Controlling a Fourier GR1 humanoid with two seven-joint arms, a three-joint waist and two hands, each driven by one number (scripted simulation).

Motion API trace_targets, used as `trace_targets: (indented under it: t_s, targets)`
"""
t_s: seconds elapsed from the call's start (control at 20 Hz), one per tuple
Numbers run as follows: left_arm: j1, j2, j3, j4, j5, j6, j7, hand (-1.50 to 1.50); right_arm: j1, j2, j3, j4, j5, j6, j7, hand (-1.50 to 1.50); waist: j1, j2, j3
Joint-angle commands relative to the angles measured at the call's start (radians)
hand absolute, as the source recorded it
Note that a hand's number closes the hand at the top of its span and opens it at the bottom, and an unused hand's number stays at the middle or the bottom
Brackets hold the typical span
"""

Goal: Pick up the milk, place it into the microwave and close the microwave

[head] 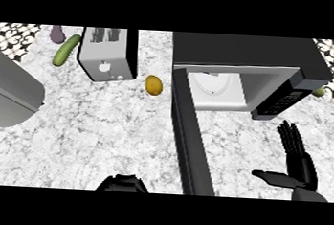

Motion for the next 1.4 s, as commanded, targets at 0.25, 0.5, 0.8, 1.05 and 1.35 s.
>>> trace_targets:
  t_s: [0.25,0.5,0.8,1.05,1.35]
  targets:
    - [-0.138,-0.095,-0.141,0.189,-0.144,-0.049,0.100,1.50,0.180,-0.070,0.029,-0.328,-0.123,0.216,0.061,-1.50,-0.008,0.001,-0.002]
    - [-0.247,-0.254,-0.160,0.356,-0.165,-0.055,0.091,1.50,0.350,-0.078,0.041,-0.544,-0.220,0.259,0.115,-1.50,-0.008,0.005,-0.001]
    - [-0.388,-0.305,-0.246,0.509,-0.068,0.053,0.065,1.50,0.488,-0.097,0.056,-0.779,-0.336,0.307,0.217,-1.50,-0.013,0.010,-0.001]
    - [-0.535,-0.306,-0.327,0.572,0.053,0.139,0.107,1.50,0.511,-0.112,0.093,-0.932,-0.408,0.323,0.313,-1.50,-0.048,0.015,-0.003]
    - [-0.668,-0.307,-0.401,0.613,0.150,0.250,0.125,1.50,0.495,-0.157,0.099,-1.012,-0.460,0.317,0.386,-1.50,-0.089,0.023,-0.003]
